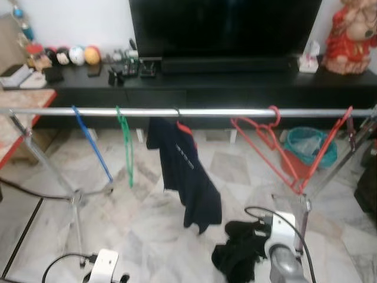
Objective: Hang hanger
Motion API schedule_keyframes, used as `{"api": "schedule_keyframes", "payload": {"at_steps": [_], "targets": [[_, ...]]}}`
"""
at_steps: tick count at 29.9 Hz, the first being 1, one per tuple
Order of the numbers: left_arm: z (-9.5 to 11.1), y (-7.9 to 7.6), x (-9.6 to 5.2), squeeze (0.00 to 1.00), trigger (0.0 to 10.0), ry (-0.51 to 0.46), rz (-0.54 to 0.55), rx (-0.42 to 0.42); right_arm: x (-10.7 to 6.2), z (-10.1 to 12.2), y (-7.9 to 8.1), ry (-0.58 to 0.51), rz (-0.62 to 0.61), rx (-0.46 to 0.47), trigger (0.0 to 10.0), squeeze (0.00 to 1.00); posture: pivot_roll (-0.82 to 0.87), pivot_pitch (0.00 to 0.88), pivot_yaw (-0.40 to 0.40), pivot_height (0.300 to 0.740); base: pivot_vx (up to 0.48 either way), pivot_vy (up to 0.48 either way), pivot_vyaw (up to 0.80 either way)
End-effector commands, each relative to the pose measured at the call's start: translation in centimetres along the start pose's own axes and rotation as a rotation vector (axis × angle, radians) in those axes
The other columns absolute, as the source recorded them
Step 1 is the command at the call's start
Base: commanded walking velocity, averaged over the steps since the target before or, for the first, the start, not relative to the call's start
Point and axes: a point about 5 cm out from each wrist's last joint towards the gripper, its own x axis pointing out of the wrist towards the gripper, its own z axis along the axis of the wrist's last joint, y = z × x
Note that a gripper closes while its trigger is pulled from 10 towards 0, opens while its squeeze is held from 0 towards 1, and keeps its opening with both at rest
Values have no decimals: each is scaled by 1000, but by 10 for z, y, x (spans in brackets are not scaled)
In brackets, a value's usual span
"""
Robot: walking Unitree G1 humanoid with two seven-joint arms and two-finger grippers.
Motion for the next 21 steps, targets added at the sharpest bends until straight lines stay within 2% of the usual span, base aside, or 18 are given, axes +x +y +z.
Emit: {"api": "schedule_keyframes", "payload": {"at_steps": [1, 12, 21], "targets": [[-8, 8, -3, 0, 10000, 32, 20, 5, 2, 8, 4, -26, 9, 14, 10000, 0, -75, 0, 25, 740, 311, 0, 0], [-12, 10, -5, 0, 10000, 51, 24, 0, 2, 8, 5, -23, 14, 19, 10000, 0, -73, 0, 23, 740, 310, 0, 0], [-9, 12, -5, 0, 10000, 24, 17, 6, 2, 8, 5, -21, 16, 19, 10000, 0, -66, 0, 17, 740, 0, 0, 0]]}}
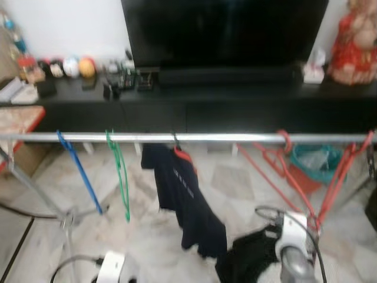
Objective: Hang hanger
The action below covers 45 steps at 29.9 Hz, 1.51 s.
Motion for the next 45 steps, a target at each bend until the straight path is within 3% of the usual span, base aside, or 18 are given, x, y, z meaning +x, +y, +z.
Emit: {"api": "schedule_keyframes", "payload": {"at_steps": [1, 6, 8, 10, 13, 22, 26, 27, 29, 31, 32, 33, 35, 38, 42, 43, 45], "targets": [[-5, 3, -3, 0, 10000, 2, 1, 5, 0, 2, 2, -8, 7, 8, 10000, 0, -64, 0, 17, 740, 0, 0, 0], [7, 9, -2, 0, 10000, -83, 6, 18, 0, 1, 2, -8, 8, 4, 10000, 0, -61, 0, 17, 740, 0, 0, 0], [9, 22, -6, 0, 10000, -124, 60, 55, 0, 1, 2, -8, 10, 4, 10000, 0, -60, 0, 17, 740, 0, 0, 0], [9, 29, -10, 0, 10000, -148, 81, 221, 0, 1, 1, -8, 11, 2, 10000, 0, -48, 0, 14, 740, 0, 0, 0], [9, 37, -15, 0, 10000, -203, 67, 174, 0, 1, 1, -4, 14, -2, 10000, 0, -37, 0, 13, 740, 0, 0, 0], [-15, 50, -41, 0, 10000, -277, 79, 172, 0, 1, 3, -4, 30, -10, 10000, 0, -24, 0, 9, 740, 0, 0, 0], [-25, 64, -61, 0, 10000, -353, 181, 119, 1, 2, 1, -7, 28, -8, 10000, 0, -9, 0, 3, 740, 0, 0, 0], [-20, 72, -71, 0, 10000, -417, 229, 115, 1, 2, 1, -7, 28, -10, 10000, 0, -5, 0, 1, 740, 0, 0, 0], [-15, 76, -75, 0, 10000, -462, 281, 121, 1, 3, 0, -7, 28, -10, 10000, 0, 0, 0, -2, 740, 0, 0, 0], [3, 83, -81, 0, 10000, -551, 351, 102, 1, 3, 0, -7, 29, -11, 10000, 0, 5, 0, -6, 740, 0, 0, 0], [3, 83, -81, 0, 10000, -551, 351, 102, 1, 3, 0, -7, 29, -11, 10000, 0, 5, 0, -6, 740, 0, 0, 0], [38, 85, -91, 0, 10000, -671, 416, 105, 2, 4, 1, -7, 32, -13, 10000, 0, 13, 0, -12, 740, 0, 0, 0], [79, 84, -106, 0, 10000, -792, 489, 130, 2, 5, 1, -8, 33, -13, 10000, 0, 18, 0, -14, 740, 0, 0, 0], [116, 78, -119, 0, 10000, -903, 536, 165, 3, 6, 0, -9, 32, -13, 10000, 0, 23, 0, -17, 740, 0, 0, 0], [147, 73, -119, 0, 10000, -993, 505, 134, 3, 7, 0, -9, 33, -15, 10000, 0, 25, 0, -21, 740, 0, 0, 0], [157, 67, -115, 0, 10000, -1023, 458, 108, 3, 7, 0, -8, 35, -18, 10000, 0, 22, 0, -21, 740, 0, 0, 0], [166, 56, -108, 0, 10000, -1032, 378, 137, 3, 8, 0, -9, 35, -17, 10000, 0, 22, 0, -21, 740, 0, 0, 0]]}}
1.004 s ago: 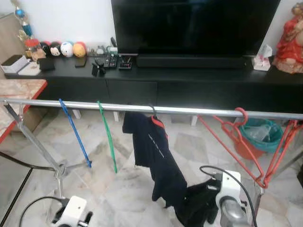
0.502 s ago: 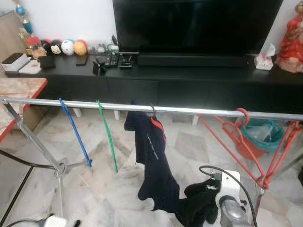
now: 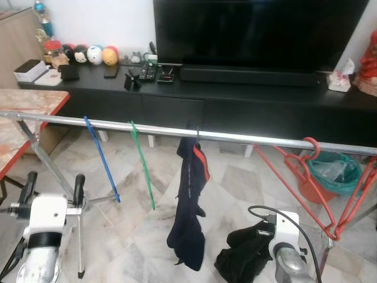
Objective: Hang hanger
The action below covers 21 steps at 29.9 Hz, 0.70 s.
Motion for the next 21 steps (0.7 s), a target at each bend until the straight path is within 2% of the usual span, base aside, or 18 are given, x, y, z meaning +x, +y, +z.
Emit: {"api": "schedule_keyframes", "payload": {"at_steps": [1, 4, 7, 8, 11, 16, 21], "targets": [[1, -21, 6, 0, 10000, 14, -111, -42, 2, 7, 1, -18, 3, -1, 10000, 0, 19, 0, -19, 740, 0, 0, 0], [-4, -41, 10, 0, 10000, 36, -217, -79, 3, 8, 2, -22, 5, 3, 10000, 0, 18, 0, -21, 740, 0, 0, 0], [-10, -51, 20, 0, 10000, 33, -230, -94, 3, 8, 3, -21, 6, 1, 10000, 0, 16, 0, -25, 740, 0, 0, 0], [-8, -56, 26, 0, 10000, 74, -240, -83, 3, 8, 3, -20, 8, 2, 10000, 0, 6, 0, -19, 740, 0, 0, 0], [-9, -61, 35, 0, 10000, 102, -233, -86, 3, 8, 2, -21, 8, 4, 10000, 0, -5, 0, -15, 740, 0, 0, 0], [-8, -65, 39, 0, 10000, 122, -247, -74, 2, 8, 2, -22, 8, 9, 10000, 0, -18, 0, -10, 740, 0, 0, 0], [-11, -62, 46, 0, 10000, 127, -239, -71, 1, 5, 2, -16, 14, 12, 10000, 0, -24, 0, -9, 740, 0, -283, 0]]}}
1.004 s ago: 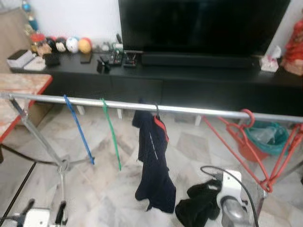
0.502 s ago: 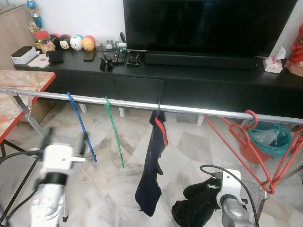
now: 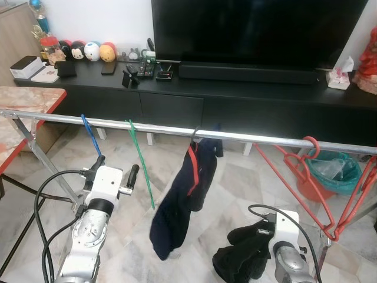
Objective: Hang hanger
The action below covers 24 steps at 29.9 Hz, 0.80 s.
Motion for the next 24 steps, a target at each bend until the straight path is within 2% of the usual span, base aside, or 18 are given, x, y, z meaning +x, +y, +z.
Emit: {"api": "schedule_keyframes", "payload": {"at_steps": [1, 14, 24], "targets": [[-2, 0, 2, 0, 10000, 8, -1, -11, 1, 3, -1, -12, -3, 7, 10000, 0, -24, 0, -9, 740, 0, -319, 0], [-5, 4, 3, 0, 10000, 34, 16, -11, 0, 2, 3, -12, 27, 10, 10000, 0, -32, 0, -1, 740, 0, -355, 0], [-5, 6, 7, 0, 10000, 35, 14, -31, 0, 2, 7, -10, 56, 8, 10000, 0, -32, 0, -3, 740, 0, 0, 0]]}}
